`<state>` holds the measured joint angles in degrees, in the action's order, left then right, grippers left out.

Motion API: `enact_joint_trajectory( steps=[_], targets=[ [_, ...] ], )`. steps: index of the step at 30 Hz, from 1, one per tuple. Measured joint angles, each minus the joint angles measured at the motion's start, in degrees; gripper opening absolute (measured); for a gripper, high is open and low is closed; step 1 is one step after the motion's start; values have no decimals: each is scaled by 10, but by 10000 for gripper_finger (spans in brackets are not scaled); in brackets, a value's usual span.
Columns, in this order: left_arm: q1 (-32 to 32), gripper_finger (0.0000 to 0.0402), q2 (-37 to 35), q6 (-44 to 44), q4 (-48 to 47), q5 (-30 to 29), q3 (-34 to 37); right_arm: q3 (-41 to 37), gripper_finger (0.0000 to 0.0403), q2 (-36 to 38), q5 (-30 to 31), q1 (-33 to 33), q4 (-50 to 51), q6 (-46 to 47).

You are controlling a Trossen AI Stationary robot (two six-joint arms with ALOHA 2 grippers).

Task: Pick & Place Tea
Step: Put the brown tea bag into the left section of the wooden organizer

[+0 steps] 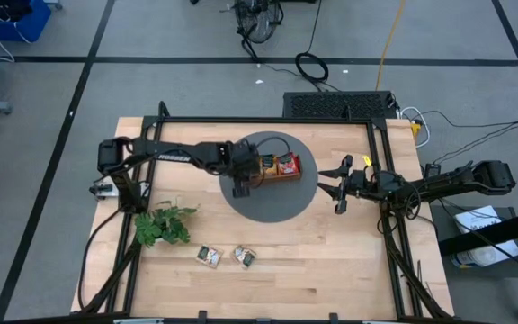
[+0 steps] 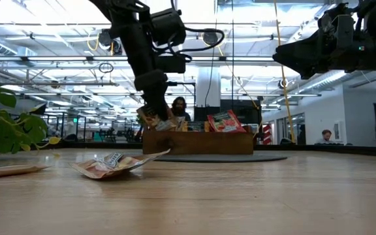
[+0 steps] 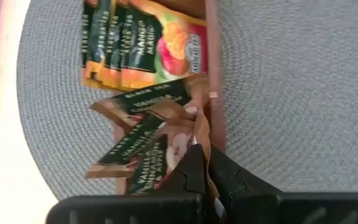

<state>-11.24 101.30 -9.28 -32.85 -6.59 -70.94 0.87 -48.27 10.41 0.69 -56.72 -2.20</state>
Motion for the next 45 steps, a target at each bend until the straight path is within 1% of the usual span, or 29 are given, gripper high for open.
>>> enact_joint_trajectory(
  steps=[11,15,21,28,32,39,45],
  targets=[
    [-27,0,8,15,-18,17,-1,0,155,0,0,0,0,0],
    [-26,1,11,17,-5,24,-1,0,155,0,0,0,0,0],
    [-25,16,11,42,-5,26,-1,0,155,0,0,0,0,0],
    [-25,23,11,84,-5,25,-1,0,155,0,0,0,0,0],
    [-22,51,11,93,-16,21,-1,0,155,0,0,0,0,0],
    [-22,129,11,109,-21,19,-1,0,155,0,0,0,0,0],
    [-22,179,-1,66,-22,-16,-1,0,155,0,0,0,0,0]
  ],
)
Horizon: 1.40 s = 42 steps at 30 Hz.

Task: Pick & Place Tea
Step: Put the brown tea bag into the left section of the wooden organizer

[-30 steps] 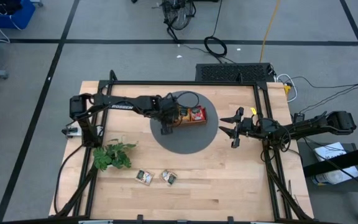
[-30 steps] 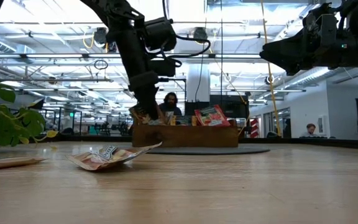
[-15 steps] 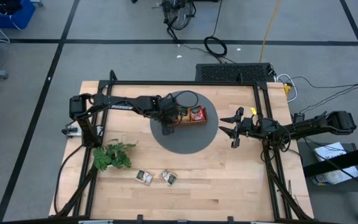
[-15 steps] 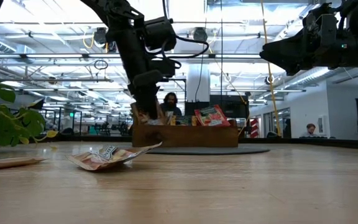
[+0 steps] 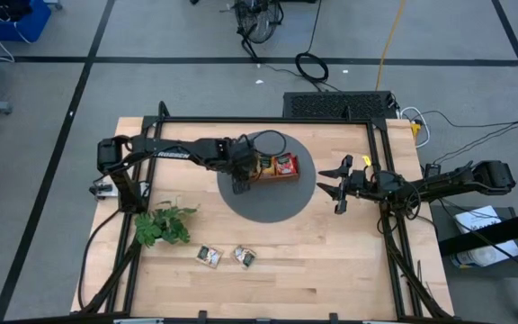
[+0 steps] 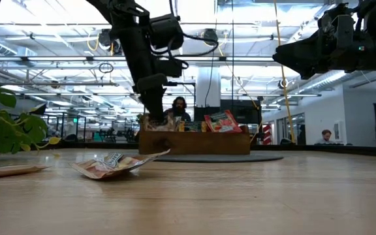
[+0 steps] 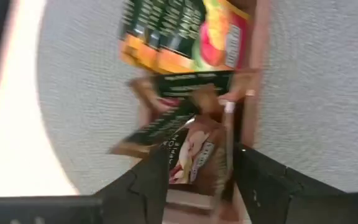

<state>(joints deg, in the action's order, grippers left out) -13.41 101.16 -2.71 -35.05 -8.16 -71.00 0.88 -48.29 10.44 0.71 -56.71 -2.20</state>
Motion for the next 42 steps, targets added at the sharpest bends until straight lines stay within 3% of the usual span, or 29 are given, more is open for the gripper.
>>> enact_joint_trajectory(
  steps=[3,8,10,16,21,25,28,32,37,42],
  targets=[
    [0,191,-15,-16,2,-50,0,0,155,0,0,0,0,0],
    [0,193,-54,-17,26,-196,0,0,155,0,0,0,0,0],
    [-1,190,-70,-14,32,-219,0,0,155,0,0,0,0,0],
    [9,177,-105,12,20,-144,0,0,155,0,0,0,0,0],
    [39,169,-115,67,-74,29,0,0,155,0,0,0,0,0],
    [90,170,-116,144,-160,130,0,0,155,0,0,0,0,0],
    [158,174,-106,147,-154,164,0,0,155,0,0,0,0,0],
    [259,171,-84,100,-81,129,0,0,155,0,0,0,0,0],
    [347,174,-23,45,17,-44,0,0,155,0,0,0,-1,0],
    [345,209,45,108,19,-8,-4,0,155,0,0,0,0,0]
  ],
)
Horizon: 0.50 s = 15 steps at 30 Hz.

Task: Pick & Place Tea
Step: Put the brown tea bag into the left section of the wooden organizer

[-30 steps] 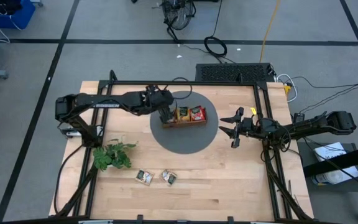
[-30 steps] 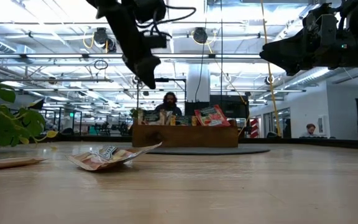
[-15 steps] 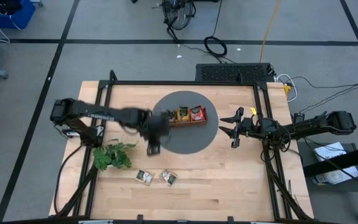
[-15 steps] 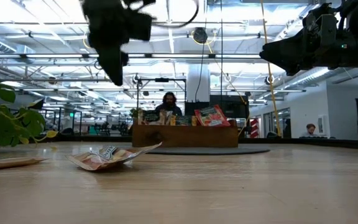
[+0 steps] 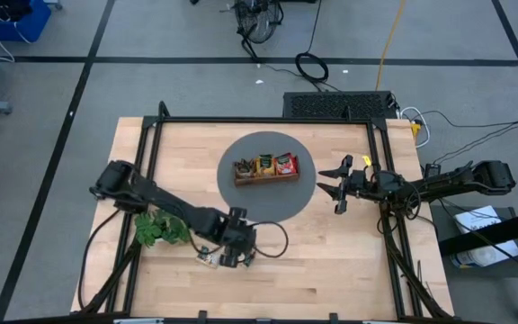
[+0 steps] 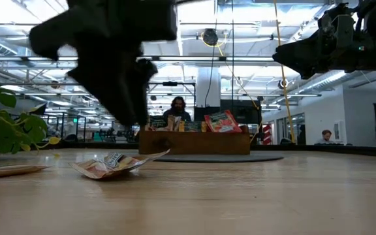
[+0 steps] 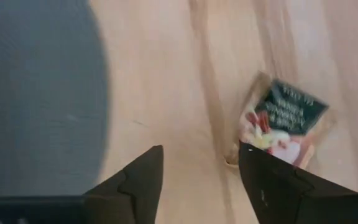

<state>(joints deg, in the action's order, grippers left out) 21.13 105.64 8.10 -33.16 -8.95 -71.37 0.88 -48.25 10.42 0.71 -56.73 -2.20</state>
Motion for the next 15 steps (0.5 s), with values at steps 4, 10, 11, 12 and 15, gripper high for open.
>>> enact_joint_trajectory(
  steps=[4,10,11,12,15],
  targets=[
    [14,233,34,-25,-15,47,-1,0,155,0,0,0,0,0],
    [36,264,54,-87,-16,45,-1,0,155,0,0,0,0,0],
    [38,268,54,-98,-17,47,-1,0,155,0,0,0,0,0],
    [40,271,54,-108,-16,50,-1,0,155,0,0,0,0,0],
    [45,275,54,-145,-6,55,-1,0,155,0,0,0,0,0]
  ],
)
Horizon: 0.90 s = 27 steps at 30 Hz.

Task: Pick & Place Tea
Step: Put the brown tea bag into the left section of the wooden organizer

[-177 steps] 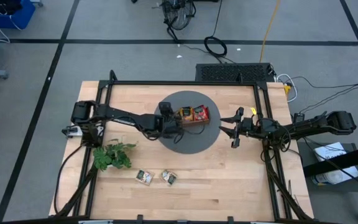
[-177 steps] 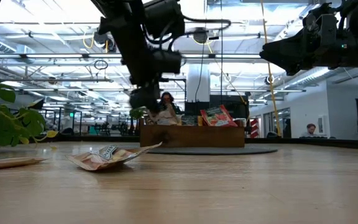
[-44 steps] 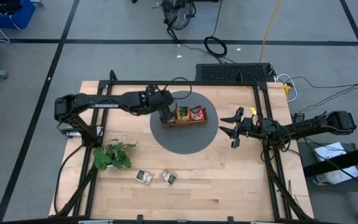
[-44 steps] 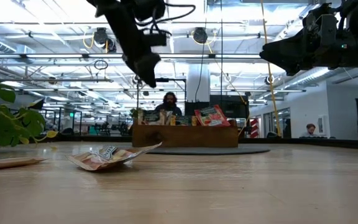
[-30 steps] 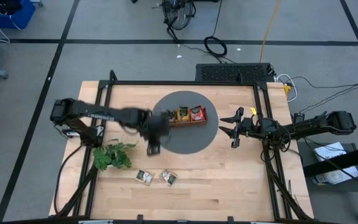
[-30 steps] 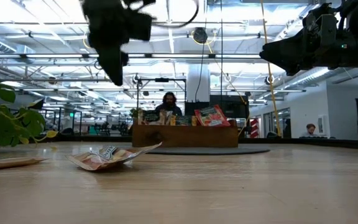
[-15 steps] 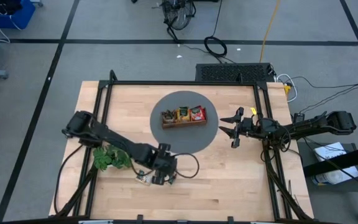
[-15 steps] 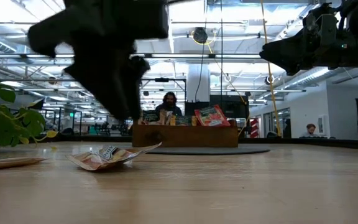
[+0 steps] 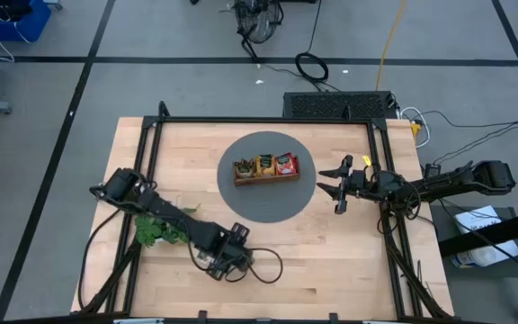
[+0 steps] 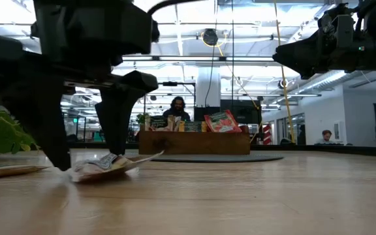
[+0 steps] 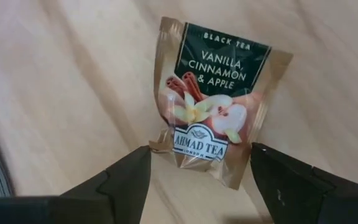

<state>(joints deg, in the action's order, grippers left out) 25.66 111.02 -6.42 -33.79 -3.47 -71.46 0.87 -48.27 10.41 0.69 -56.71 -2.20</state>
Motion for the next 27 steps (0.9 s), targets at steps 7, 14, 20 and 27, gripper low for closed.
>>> enact_joint_trajectory(
  steps=[7,14,20,27],
  targets=[
    [1,275,-4,-67,-12,-20,0,0,155,0,0,0,0,0],
    [10,266,-13,-155,-36,-21,0,0,155,0,0,0,0,0],
    [17,258,-12,-202,7,-22,0,0,155,0,0,0,0,0],
    [14,255,-12,-239,44,-26,0,0,155,0,0,0,0,0]
  ],
)
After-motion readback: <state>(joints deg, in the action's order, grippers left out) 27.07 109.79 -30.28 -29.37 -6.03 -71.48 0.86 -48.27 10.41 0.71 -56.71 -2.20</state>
